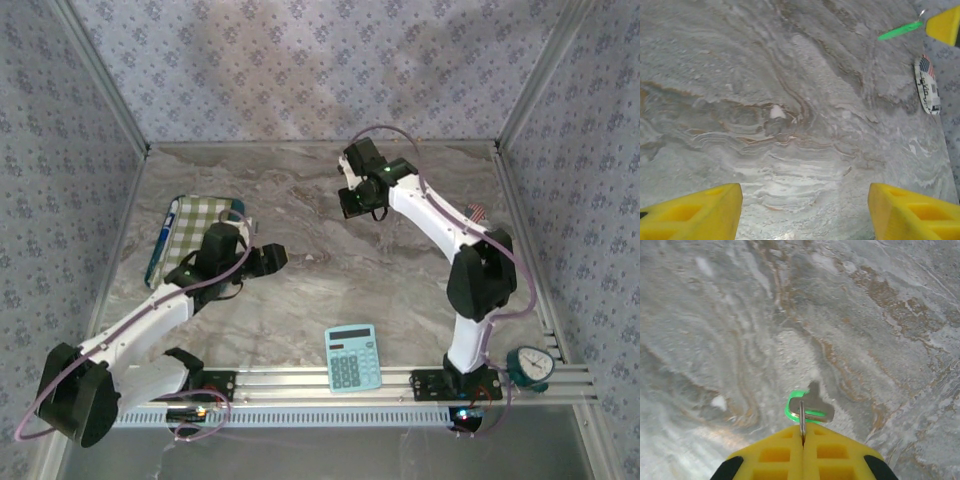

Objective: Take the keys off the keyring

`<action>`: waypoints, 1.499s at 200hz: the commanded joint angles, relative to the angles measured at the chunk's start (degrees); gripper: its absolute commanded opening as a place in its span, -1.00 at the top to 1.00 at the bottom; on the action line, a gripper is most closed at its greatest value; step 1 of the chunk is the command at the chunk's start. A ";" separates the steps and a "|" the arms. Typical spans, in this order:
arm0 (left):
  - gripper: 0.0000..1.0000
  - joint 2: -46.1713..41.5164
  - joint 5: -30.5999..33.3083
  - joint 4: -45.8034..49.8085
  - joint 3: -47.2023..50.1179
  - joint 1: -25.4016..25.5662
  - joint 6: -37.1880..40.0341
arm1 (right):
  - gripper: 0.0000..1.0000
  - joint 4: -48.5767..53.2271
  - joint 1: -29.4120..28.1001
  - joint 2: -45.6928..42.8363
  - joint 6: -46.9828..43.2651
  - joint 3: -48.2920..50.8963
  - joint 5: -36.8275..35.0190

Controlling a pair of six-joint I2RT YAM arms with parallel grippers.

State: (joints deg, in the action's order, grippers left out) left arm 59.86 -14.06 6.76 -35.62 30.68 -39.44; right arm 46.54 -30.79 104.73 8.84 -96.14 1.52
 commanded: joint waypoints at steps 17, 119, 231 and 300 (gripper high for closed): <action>-0.32 -2.89 7.22 -5.17 -3.80 6.09 6.40 | 1.00 4.46 -3.10 -6.68 6.75 -2.15 3.27; -0.35 1.69 29.26 -21.87 -5.11 19.78 36.73 | 1.00 -0.21 -12.35 -16.83 19.16 -0.73 6.79; -0.24 3.43 34.37 -24.86 -9.11 23.99 40.08 | 1.00 -4.81 -15.05 -21.38 23.23 3.81 6.94; 0.38 0.12 35.16 -20.95 -8.26 23.99 39.89 | 1.00 -5.50 -15.39 -22.11 23.85 4.20 6.56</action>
State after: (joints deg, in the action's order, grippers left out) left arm 62.46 20.43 -15.44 -43.00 54.19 0.49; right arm 41.71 -45.69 84.40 31.42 -92.38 8.38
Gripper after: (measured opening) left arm 0.349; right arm 0.052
